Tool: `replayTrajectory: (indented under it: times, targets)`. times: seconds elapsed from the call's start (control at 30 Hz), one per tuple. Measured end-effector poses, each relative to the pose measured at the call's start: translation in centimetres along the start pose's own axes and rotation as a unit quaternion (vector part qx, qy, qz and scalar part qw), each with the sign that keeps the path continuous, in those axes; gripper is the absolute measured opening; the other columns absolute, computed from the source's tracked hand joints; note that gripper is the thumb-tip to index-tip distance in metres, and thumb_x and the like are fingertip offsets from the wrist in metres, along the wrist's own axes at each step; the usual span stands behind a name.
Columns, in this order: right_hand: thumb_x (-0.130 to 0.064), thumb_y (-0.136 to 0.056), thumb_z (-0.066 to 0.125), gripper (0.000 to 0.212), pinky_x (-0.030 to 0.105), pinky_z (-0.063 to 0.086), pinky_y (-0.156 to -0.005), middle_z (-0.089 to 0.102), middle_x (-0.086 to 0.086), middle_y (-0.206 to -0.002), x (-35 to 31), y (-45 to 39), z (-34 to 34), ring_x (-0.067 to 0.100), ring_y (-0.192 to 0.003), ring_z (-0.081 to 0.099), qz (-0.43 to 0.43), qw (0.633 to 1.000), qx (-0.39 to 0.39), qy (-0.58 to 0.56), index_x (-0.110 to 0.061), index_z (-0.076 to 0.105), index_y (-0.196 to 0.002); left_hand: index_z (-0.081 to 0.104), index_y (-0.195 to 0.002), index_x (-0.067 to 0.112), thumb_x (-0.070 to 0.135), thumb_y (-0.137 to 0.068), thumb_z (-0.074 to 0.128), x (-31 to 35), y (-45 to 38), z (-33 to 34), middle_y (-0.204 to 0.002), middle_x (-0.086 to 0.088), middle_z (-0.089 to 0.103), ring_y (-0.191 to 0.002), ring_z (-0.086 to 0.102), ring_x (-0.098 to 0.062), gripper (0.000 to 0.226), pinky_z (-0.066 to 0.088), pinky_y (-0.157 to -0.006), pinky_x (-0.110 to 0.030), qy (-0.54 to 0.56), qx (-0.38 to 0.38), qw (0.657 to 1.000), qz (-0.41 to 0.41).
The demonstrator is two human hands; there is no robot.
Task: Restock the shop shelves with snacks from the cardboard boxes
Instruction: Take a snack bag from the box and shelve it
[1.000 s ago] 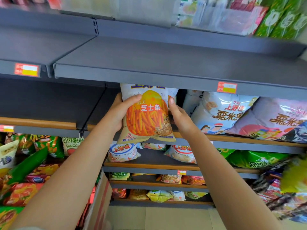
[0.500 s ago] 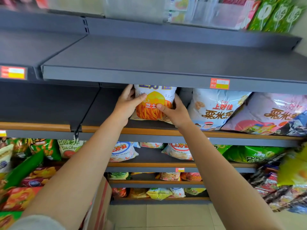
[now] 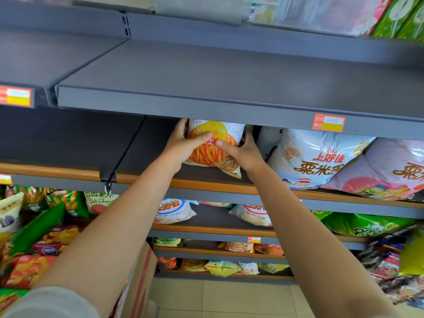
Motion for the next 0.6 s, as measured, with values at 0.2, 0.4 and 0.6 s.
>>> replayTrajectory:
  times: [0.2,0.4,0.6]
  targets:
    - [-0.039,-0.079,0.082,0.066,0.035,0.052,-0.101,0.067,-0.006,-0.127,0.1,-1.1,-1.7,0.013,-0.115,0.063,-0.042,0.998,0.053,-0.004,-0.024,0.055,-0.138,0.04,-0.141,0.03,0.026,-0.084,0.079,0.2,-0.4,1.0,-0.136,0.016,0.044,-0.114,0.044,-0.002,0.069,0.043,-0.067,-0.011,-0.018,0.017,1.0,0.007]
    - [-0.059,-0.075,0.073,0.084,0.042,0.041,-0.113,0.054,-0.009,-0.145,0.6,-0.9,-1.6,0.016,-0.136,0.047,-0.036,0.994,0.096,0.036,-0.032,0.042,-0.148,0.038,-0.143,0.031,0.028,-0.083,0.079,0.3,-0.3,1.2,-0.143,0.012,0.046,-0.113,0.045,0.0,0.072,0.041,-0.067,-0.009,-0.02,0.044,0.999,0.02]
    - [-0.044,-0.085,0.076,0.064,0.031,0.046,-0.102,0.059,-0.001,-0.129,-0.8,2.5,-2.5,0.016,-0.12,0.055,-0.067,0.978,0.182,0.072,-0.015,0.051,-0.137,0.036,-0.149,0.031,0.035,-0.082,0.08,-0.1,0.1,0.8,-0.146,0.004,0.047,-0.125,0.048,-0.011,0.08,0.048,-0.084,-0.022,-0.044,0.066,0.997,0.013]
Point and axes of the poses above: each hand's wrist, its own y-axis away from the middle knuckle, its own z-axis out of the palm, x = y × z, the point moved 9 cm from there along -y, towards the middle knuckle
